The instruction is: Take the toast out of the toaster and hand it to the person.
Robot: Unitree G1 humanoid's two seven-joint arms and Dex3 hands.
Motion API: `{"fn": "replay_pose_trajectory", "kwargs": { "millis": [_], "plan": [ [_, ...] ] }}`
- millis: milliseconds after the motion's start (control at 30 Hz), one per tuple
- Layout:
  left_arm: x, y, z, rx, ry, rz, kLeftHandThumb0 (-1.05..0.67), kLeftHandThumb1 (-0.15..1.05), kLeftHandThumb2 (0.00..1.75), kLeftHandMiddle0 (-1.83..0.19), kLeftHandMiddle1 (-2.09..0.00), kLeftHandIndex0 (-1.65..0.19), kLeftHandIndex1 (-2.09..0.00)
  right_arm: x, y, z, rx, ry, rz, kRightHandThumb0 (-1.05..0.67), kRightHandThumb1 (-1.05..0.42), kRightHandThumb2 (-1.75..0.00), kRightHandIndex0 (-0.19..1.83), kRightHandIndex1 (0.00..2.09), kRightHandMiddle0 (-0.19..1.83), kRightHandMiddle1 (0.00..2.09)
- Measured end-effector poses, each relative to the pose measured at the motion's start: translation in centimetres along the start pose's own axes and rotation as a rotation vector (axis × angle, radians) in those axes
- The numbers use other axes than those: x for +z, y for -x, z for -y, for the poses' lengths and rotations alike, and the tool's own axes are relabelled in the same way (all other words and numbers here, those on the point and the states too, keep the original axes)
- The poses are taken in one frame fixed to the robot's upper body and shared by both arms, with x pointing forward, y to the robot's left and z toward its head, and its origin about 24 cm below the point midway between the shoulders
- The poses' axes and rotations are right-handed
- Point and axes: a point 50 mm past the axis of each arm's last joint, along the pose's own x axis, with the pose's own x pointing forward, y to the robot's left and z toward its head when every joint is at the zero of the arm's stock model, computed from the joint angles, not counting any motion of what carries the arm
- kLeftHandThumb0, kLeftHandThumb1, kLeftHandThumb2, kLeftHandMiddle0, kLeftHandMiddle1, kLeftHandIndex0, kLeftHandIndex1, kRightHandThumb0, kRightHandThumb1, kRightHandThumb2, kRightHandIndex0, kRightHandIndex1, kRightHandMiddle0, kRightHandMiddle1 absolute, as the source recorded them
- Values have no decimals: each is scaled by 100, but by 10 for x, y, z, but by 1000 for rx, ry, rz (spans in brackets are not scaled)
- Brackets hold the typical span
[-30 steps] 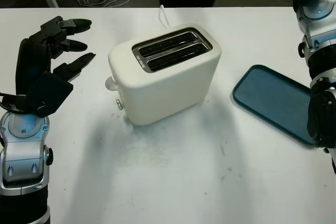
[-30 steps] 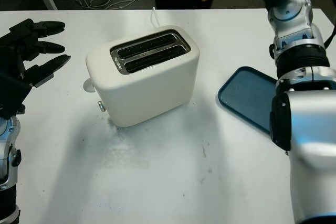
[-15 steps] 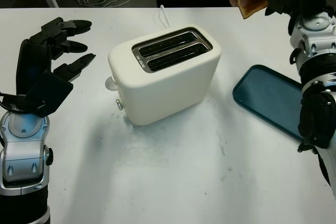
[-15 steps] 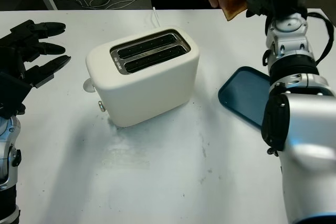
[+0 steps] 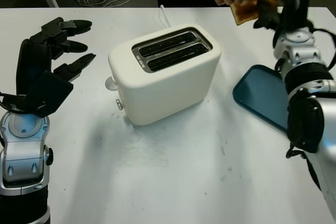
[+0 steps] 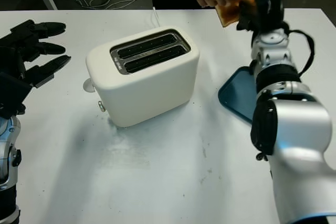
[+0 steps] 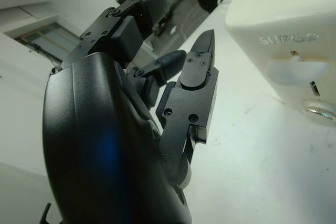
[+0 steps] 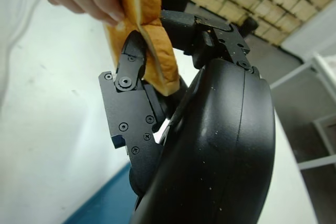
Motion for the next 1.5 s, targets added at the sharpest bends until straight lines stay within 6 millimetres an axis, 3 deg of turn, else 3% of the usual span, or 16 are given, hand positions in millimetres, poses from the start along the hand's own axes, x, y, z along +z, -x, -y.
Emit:
{"fn": "replay_pose_trajectory", "kwargs": {
  "millis": [133,400,433,533,567,633,767,867,1067,1233,1500],
  "plan": [
    [0,0,0,0,-1,0,-10,92,2,-51,-97,-59,-46,0,0,-3,6,32,4,-16,-92,-48,64,175,11,174],
    [0,0,-1,3,-2,7,-11,92,2,-51,-97,-59,-45,0,1,-9,68,142,15,-21,-92,-57,57,175,17,175],
    [0,0,-1,2,-2,9,-11,92,2,-51,-96,-59,-45,0,1,-10,87,141,14,-30,-92,-58,38,167,13,158],
    [-1,0,0,0,-4,7,-12,92,3,-50,-95,-59,-45,-1,2,-11,203,225,28,-58,-92,-62,15,58,13,42],
    [-1,0,0,1,-4,8,-10,91,3,-50,-95,-60,-45,-2,2,-11,240,279,37,-68,-92,-57,13,30,10,19],
    [-2,1,0,0,-4,8,-12,92,3,-50,-94,-60,-45,-8,3,-10,272,402,48,-75,-92,-48,7,11,8,5],
    [-6,4,0,2,11,-16,-12,92,5,-48,-93,-60,-44,-18,7,-10,298,470,97,-79,-92,-28,1,1,0,0],
    [-8,6,0,4,13,-32,-10,92,6,-49,-91,-60,-43,-20,11,-11,316,466,165,-83,-92,-23,2,1,0,0],
    [-9,9,1,7,6,-43,-13,92,6,-51,-89,-61,-42,-29,27,-10,357,312,325,-75,-92,-22,6,3,5,2],
    [-13,12,2,6,7,-60,-11,92,6,-51,-88,-60,-41,-47,55,-10,350,170,398,-67,-92,-25,15,7,14,5],
    [-25,31,12,69,87,-135,-12,92,13,-43,-85,-54,-36,-75,121,-16,370,-60,399,-63,-92,-33,18,6,19,5]
  ]
}}
